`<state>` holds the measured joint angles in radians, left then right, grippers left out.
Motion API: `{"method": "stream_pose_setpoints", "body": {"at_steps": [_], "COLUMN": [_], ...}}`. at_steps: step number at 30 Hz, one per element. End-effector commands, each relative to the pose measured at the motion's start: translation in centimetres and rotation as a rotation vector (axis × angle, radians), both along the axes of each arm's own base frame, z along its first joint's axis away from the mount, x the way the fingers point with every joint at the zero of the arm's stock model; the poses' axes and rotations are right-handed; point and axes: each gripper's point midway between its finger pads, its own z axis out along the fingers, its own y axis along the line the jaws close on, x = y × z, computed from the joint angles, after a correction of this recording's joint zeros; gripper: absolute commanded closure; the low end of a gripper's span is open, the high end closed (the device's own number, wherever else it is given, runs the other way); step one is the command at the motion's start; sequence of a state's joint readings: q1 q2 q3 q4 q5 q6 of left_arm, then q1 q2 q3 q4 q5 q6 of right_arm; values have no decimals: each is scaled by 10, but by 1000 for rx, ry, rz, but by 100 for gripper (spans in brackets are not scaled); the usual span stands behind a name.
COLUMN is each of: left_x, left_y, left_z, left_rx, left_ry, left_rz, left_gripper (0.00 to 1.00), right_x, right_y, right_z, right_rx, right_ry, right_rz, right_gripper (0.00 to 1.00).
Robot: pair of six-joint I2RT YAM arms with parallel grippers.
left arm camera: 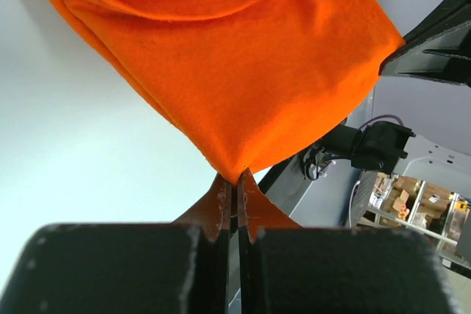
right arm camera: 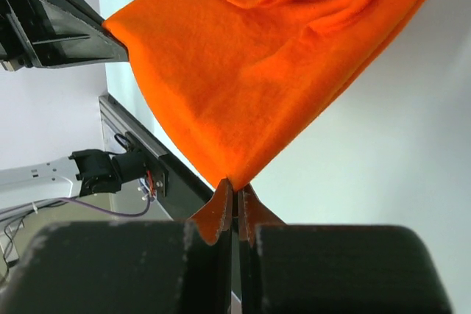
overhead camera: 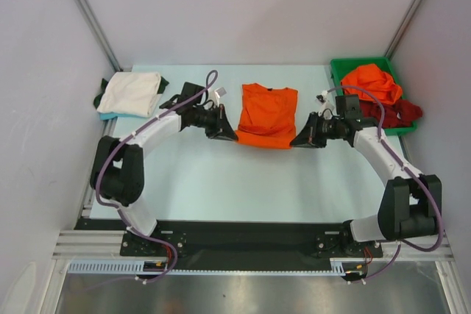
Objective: Fold and stack the t-shirts
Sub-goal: Fold the tshirt
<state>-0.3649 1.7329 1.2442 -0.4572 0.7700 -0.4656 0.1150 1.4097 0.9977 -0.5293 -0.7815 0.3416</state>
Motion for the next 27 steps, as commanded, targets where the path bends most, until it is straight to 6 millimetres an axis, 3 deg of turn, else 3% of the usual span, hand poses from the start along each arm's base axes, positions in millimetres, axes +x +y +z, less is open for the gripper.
{"method": "stream_pose_setpoints", "body": {"at_steps": [1, 7, 14, 17, 20, 21, 23, 24, 26, 27], "left_x": [-5, -3, -14, -11, 6, 19, 37, 55, 76, 97], "left_y": [-1, 2, 5, 4, 0, -2, -4, -7, -10, -13], "left_z": [45, 62, 25, 19, 20, 29, 24, 40, 32, 52], "left_rx": [-49, -42, -16, -11, -7, -15, -5, -18, -6, -20], "left_ry": [-118, -185, -87, -78, -99, -132, -133, -181, -185, -258], "left_rz": [5, 12, 6, 6, 6, 10, 17, 25, 27, 26], "left_gripper": [100, 100, 100, 100, 100, 99, 100, 100, 99, 100], "right_x": [-8, -15, -20, -14, -1, 7, 24, 32, 57, 69], "right_y": [4, 5, 3, 3, 1, 1, -3, -4, -11, -12], "right_z": [33, 36, 19, 14, 7, 9, 7, 9, 21, 18], "right_rx": [20, 23, 15, 14, 11, 14, 8, 13, 16, 12], "right_ry": [-76, -91, -67, -72, -75, -82, -96, -100, -151, -154], "right_rz": [43, 45, 22, 16, 1, -8, -26, -37, -63, -65], "right_gripper": [100, 100, 100, 100, 100, 100, 100, 100, 100, 100]}}
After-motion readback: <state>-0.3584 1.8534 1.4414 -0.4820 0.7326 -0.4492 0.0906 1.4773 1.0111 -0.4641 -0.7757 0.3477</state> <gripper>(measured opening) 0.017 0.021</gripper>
